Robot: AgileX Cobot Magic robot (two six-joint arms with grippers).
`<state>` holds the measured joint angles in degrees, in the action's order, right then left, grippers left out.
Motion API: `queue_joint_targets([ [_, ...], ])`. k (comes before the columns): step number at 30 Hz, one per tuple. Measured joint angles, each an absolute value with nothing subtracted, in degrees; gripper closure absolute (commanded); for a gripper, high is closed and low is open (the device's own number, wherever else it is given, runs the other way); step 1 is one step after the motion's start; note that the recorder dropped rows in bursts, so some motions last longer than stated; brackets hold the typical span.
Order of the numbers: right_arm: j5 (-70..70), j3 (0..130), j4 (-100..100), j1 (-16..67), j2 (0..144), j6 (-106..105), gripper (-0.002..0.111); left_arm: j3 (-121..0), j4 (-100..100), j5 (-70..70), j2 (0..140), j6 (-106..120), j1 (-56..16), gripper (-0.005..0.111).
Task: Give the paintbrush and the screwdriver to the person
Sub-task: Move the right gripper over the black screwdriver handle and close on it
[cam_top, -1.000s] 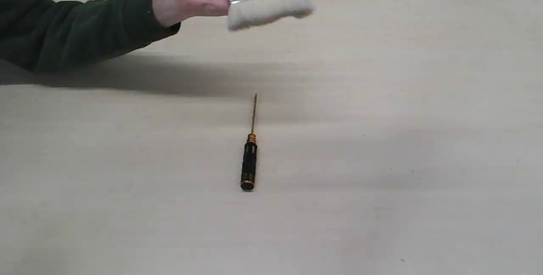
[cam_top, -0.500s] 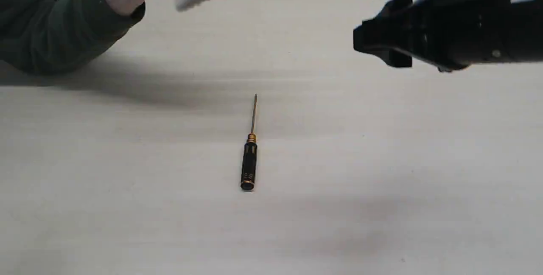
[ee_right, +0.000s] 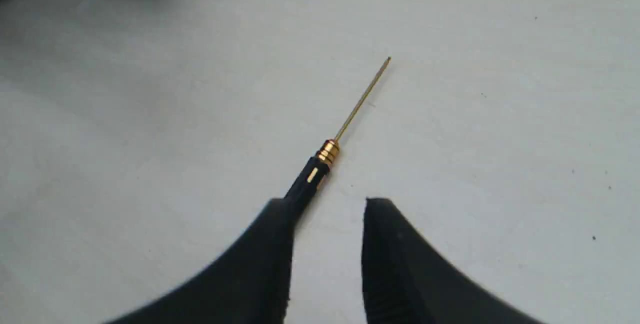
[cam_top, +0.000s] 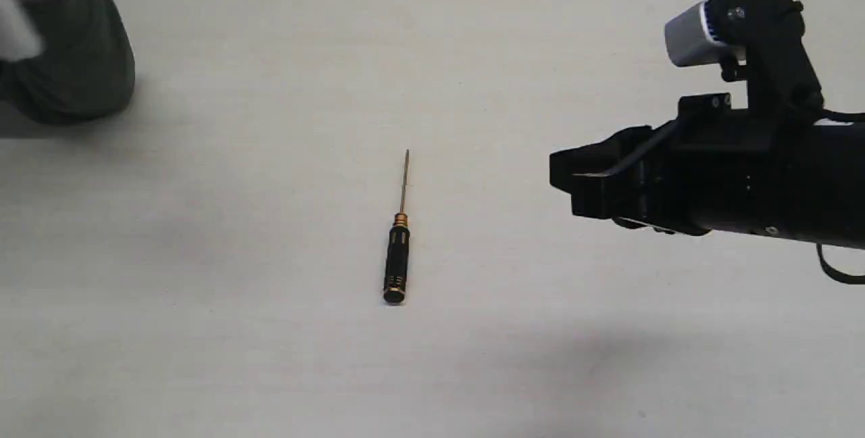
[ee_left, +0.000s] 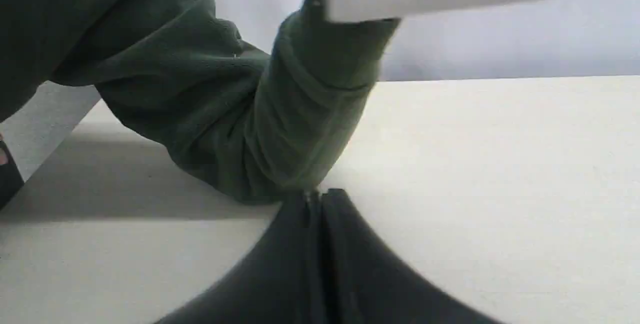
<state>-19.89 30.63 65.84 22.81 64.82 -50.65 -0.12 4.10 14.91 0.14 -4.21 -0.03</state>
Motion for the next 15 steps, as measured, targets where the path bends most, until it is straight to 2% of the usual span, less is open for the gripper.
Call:
queue_joint_targets([
  [10, -18.3, 31.2, 72.8, 22.8, 67.6, -57.0, 0.083, -0.1, 4.1, 14.9, 0.1, -4.2, 0.0, 0.107],
  [15, -20.9, 35.3, 73.0, 22.8, 74.0, -57.0, 0.068, -0.1, 4.1, 14.9, 0.1, -4.2, 0.0, 0.107],
])
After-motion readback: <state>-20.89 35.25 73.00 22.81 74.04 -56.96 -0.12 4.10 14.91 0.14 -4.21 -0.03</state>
